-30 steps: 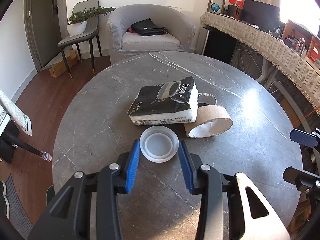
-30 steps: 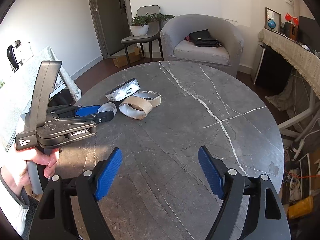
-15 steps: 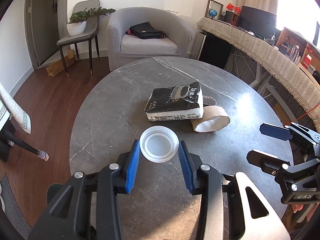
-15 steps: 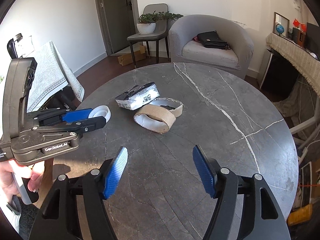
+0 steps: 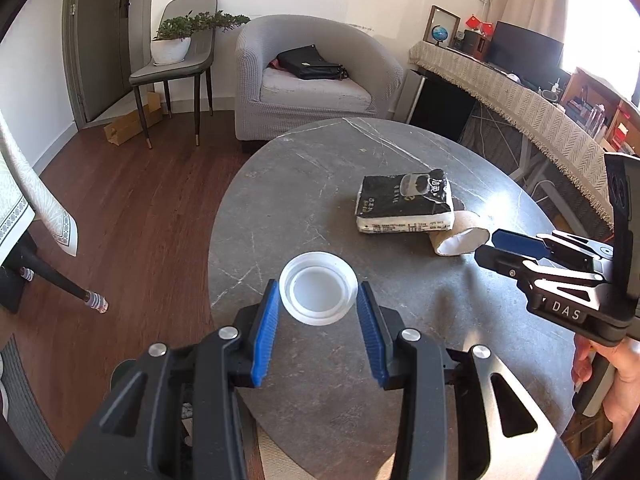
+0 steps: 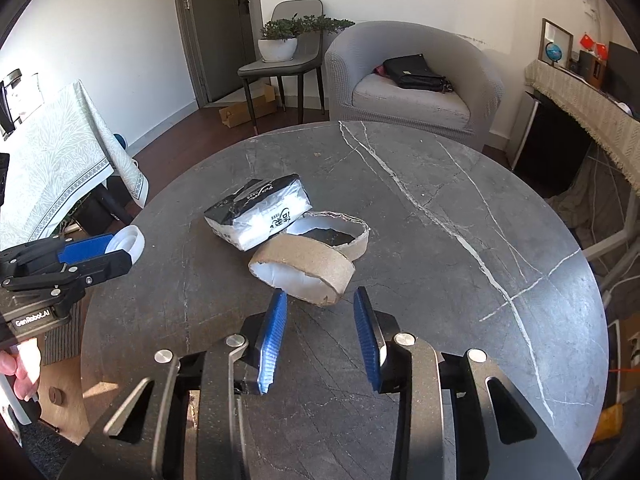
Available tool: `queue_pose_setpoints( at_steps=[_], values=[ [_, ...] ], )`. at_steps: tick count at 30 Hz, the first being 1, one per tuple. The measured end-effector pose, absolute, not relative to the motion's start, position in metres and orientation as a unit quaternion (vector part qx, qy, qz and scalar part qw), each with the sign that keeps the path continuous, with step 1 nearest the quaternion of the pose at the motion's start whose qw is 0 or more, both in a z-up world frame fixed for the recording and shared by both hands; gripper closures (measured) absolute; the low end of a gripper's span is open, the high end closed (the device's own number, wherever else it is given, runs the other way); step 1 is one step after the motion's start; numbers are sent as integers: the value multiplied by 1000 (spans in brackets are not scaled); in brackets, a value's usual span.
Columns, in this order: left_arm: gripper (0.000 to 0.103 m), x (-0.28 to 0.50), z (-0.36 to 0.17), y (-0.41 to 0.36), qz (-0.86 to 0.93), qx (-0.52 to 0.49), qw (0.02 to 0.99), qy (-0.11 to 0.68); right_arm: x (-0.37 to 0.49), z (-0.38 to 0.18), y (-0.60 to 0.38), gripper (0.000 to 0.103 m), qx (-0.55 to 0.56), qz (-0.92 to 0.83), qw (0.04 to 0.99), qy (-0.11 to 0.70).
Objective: Collect trash
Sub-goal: 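Grasp the cardboard tape roll with the right gripper, then carry the lid to the green bin and open the left gripper while the right carries the roll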
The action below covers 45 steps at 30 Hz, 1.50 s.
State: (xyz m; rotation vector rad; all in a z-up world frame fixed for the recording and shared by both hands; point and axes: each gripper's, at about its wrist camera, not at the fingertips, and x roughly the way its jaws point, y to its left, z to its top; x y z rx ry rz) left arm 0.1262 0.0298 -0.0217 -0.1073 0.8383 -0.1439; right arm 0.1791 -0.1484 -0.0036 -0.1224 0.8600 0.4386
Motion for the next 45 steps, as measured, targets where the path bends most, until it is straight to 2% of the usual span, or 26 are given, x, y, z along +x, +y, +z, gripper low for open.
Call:
queue_pose_setpoints(
  at_steps=[7,13,18,31,45],
  values=[
    [61,117,-16,62,-56,-58,912,402,193,-8,-149,76,-53,191,885,421],
    [61,109,-14,81,-49,-61,912,403,198,-12,-142,88,-48,185,887,421],
    [61,106,-16,92,-46,-60,911,406,195,-8,-137,94,-58,177,888,421],
    [61,102,-18,111,-37,-72,909,408,162,23,-116,94,-79,210,886,406],
    [61,96,-70,135,-22,-62,888,455,144,39,-51,94,-76,289,869,395]
  ],
)
